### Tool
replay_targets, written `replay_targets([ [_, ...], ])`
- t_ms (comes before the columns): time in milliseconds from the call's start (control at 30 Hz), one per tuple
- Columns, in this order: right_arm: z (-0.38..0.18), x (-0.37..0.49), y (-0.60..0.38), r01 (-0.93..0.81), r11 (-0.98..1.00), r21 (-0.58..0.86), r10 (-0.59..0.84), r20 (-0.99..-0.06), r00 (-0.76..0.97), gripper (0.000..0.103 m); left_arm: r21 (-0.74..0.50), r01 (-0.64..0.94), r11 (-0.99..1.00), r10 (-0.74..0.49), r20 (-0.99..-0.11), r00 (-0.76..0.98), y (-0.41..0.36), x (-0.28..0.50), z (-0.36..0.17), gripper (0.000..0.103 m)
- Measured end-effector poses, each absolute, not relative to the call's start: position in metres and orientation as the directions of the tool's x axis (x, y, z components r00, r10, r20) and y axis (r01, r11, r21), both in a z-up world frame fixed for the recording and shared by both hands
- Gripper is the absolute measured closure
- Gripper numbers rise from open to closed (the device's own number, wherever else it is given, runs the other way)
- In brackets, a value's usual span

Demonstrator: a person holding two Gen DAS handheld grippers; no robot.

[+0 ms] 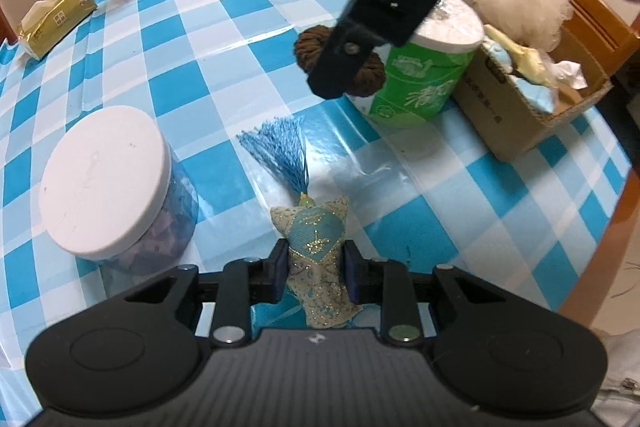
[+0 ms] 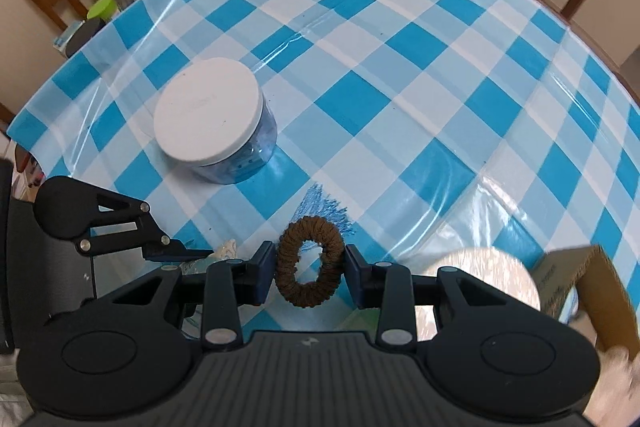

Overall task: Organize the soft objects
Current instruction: 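Grasp the blue embroidered sachet with the left tool while the right tool grasps the brown ring, then carry the sachet and brown ring into the cardboard box and open both tools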

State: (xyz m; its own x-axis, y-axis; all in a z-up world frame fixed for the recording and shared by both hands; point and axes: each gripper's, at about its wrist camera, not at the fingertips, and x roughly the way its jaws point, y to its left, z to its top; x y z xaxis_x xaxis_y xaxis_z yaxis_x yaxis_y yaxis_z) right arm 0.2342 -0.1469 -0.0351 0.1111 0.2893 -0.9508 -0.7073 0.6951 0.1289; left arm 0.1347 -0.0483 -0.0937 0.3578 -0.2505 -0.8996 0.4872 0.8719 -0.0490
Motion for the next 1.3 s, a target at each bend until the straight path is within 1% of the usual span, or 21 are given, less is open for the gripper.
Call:
replay_targets([
  [233, -0.026, 0.204, -0.163, -0.673, 0.728, 0.132, 0.302, -0.943, 0.141, 0.061, -0.071, 0.531, 0.844, -0.289, -0.895, 0.34, -0.034, 0.12, -0.074, 0.078],
  [533, -0.026, 0.172, -0.18, -0.61, 0.777, 0.156, 0.311, -0.938, 0.155, 0.061, -0.047, 0.566, 0.823, -0.274, -0.906, 0.323, -0.01, 0.115, -0.047, 0.078],
  [833, -0.019, 0.143, -0.214, -0.479, 0.858, 0.187, 0.318, -0.925, 0.209, 0.061, -0.03, 0.647, 0.762, -0.287, -0.912, 0.294, -0.016, 0.117, -0.022, 0.078],
  [1000, -0.003, 0.125, -0.247, -0.398, 0.9, 0.175, 0.298, -0.915, 0.273, 0.061, -0.063, 0.704, 0.707, -0.339, -0.905, 0.259, -0.032, 0.12, 0.002, 0.078],
  [1300, 0.013, 0.104, -0.324, -0.216, 0.972, 0.093, 0.172, -0.907, 0.384, 0.061, -0.081, 0.818, 0.569, -0.483, -0.839, 0.252, -0.095, 0.124, 0.045, 0.078],
])
